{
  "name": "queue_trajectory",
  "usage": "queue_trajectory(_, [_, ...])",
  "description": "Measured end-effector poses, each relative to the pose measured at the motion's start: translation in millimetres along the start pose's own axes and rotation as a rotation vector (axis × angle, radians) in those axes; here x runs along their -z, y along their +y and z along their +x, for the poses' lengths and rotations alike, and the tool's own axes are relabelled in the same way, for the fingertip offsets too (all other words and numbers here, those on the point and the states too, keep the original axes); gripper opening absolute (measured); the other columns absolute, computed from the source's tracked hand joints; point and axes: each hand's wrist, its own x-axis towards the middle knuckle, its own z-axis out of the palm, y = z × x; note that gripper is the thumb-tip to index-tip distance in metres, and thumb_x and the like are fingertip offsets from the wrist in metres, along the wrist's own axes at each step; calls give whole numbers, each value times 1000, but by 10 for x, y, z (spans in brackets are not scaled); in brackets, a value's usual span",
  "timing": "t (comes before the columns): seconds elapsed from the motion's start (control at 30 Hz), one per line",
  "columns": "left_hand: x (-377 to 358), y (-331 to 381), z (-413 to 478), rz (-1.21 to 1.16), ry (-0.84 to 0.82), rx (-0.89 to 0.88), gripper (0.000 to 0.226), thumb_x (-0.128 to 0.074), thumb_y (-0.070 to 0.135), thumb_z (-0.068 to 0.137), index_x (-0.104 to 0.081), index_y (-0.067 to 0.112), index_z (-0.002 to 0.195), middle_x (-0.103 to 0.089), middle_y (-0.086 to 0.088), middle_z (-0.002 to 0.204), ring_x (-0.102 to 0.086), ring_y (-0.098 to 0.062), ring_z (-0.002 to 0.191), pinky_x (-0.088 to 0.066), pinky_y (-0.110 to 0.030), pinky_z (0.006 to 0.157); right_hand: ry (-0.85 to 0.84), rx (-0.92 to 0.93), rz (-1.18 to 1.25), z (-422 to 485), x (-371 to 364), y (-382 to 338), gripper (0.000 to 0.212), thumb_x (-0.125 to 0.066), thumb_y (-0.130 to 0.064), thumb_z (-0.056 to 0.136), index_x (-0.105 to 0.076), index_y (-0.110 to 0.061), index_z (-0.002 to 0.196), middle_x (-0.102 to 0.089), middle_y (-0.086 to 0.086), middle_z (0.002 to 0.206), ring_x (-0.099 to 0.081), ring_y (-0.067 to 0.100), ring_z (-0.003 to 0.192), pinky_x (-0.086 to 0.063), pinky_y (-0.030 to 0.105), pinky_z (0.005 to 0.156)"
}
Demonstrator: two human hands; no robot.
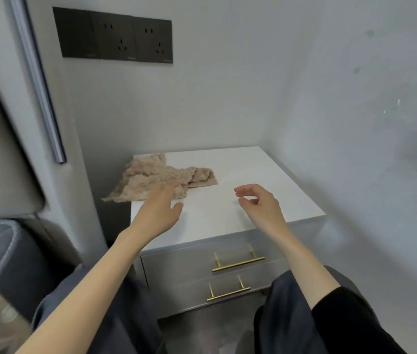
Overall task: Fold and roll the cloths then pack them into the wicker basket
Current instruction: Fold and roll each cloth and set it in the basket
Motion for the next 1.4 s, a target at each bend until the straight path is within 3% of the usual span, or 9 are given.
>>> queue_trajectory(0.17, [-80,-73,281,319,-4,70,54,-49,17,95,-28,15,145,-33,-9,146,-28,-32,133,-28,-41,108,-22,59,-98,288,-125,105,25,-51,-12,92,-61,-27,109,-59,-17,110,-54,-4,87,-38,0,68])
queue_trajectory(0.33, [-213,-79,516,541,72,90,43,-46,9,94,-37,15,136,-50,-6,133,-43,-27,123,-33,-35,101,-132,96,-190,562,-311,192,30,-51,-14,93,-55,-27,120,-54,-12,123,-55,6,89,-38,19,78])
queue_trajectory(0.57, [-204,-142,707,277,4,126,25,-45,2,89,-51,16,109,-60,0,108,-53,-24,101,-44,-38,89,-216,185,-247,879,-595,194,48,-50,-16,92,-38,-35,135,-61,-16,106,-50,0,64,-48,32,75])
queue_trajectory(0.67, [-142,-205,753,199,-100,107,15,-46,7,92,-49,19,83,-56,0,87,-54,-23,86,-44,-35,74,-217,151,-265,990,-685,197,55,-49,-19,93,-31,-37,142,-61,-13,93,-55,7,78,-48,32,74])
queue_trajectory(0.77, [-107,-249,742,183,-169,45,29,-48,12,93,-38,18,67,-45,1,69,-43,-19,70,-30,-30,58,-194,161,-419,1067,-775,205,33,-50,-26,94,-51,-31,126,-60,-15,89,-59,14,88,-43,29,65])
queue_trajectory(0.87, [-107,-276,694,162,-177,3,30,-49,13,93,-37,20,67,-44,3,68,-39,-15,66,-27,-28,56,-115,162,-462,1103,-735,219,13,-50,-29,93,-56,-29,105,-58,-16,85,-59,17,87,-36,26,58])
queue_trajectory(1.1, [-162,-125,653,-61,-163,-98,17,-52,17,94,-56,7,82,-58,-3,79,-51,-12,71,-39,-21,64,225,182,-537,1081,-129,267,13,-52,-21,88,-56,-25,100,-70,1,89,-61,28,83,-49,36,65])
queue_trajectory(1.2, [-219,35,639,-185,-194,-194,9,-54,19,95,-61,23,96,-59,13,86,-49,11,69,-37,-9,63,340,163,-553,988,180,323,14,-55,-19,81,-57,-26,92,-67,-4,78,-59,27,73,-44,32,57])
queue_trajectory(1.4, [-281,202,594,-260,-270,-233,13,-43,18,100,-55,22,100,-57,5,80,-52,-2,62,-43,-15,57,340,235,-523,664,551,285,14,-54,-17,78,-47,-30,75,-60,-17,75,-52,8,70,-37,25,56])
